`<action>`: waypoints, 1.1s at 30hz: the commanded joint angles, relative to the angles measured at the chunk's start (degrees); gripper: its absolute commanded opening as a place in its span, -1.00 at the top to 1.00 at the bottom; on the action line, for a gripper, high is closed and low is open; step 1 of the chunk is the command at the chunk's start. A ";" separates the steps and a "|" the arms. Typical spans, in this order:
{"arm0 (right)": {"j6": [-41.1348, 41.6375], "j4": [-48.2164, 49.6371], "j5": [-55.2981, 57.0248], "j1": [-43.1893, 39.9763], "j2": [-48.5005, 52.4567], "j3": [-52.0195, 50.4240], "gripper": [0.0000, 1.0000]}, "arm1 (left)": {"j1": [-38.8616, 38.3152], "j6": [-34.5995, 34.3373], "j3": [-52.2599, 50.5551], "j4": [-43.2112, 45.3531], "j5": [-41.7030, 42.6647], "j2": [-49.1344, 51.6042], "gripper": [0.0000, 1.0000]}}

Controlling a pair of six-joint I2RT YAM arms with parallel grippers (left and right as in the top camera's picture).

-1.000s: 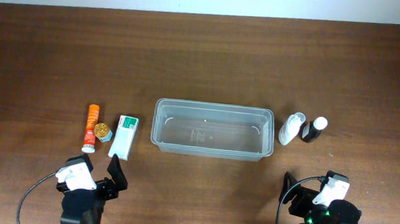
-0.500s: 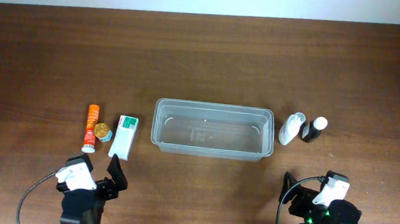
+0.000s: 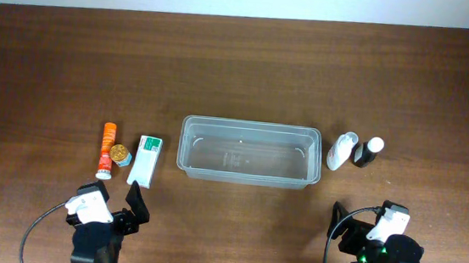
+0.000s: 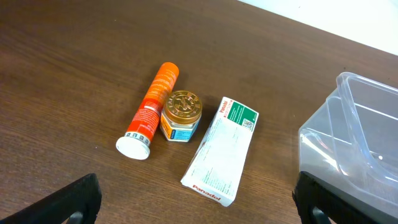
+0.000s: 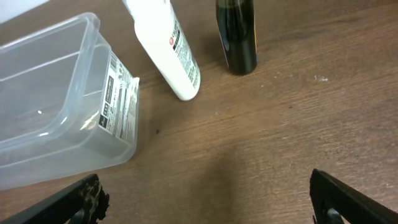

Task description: Pack container

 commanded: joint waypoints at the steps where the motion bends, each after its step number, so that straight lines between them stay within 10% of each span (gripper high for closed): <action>1: -0.48 2.23 -0.76 0.42 -0.66 -0.46 -0.97 | 0.13 -0.31 -0.24 0.11 0.57 -0.55 -0.99; 15: 9.33 20.44 -10.45 0.35 6.47 11.65 -0.97 | 0.13 -0.31 -0.24 0.13 0.59 -0.55 -0.99; 33: -3.43 -21.55 -10.29 0.63 79.41 78.68 -0.84 | 0.13 -0.31 -0.24 0.13 0.57 -0.55 -0.99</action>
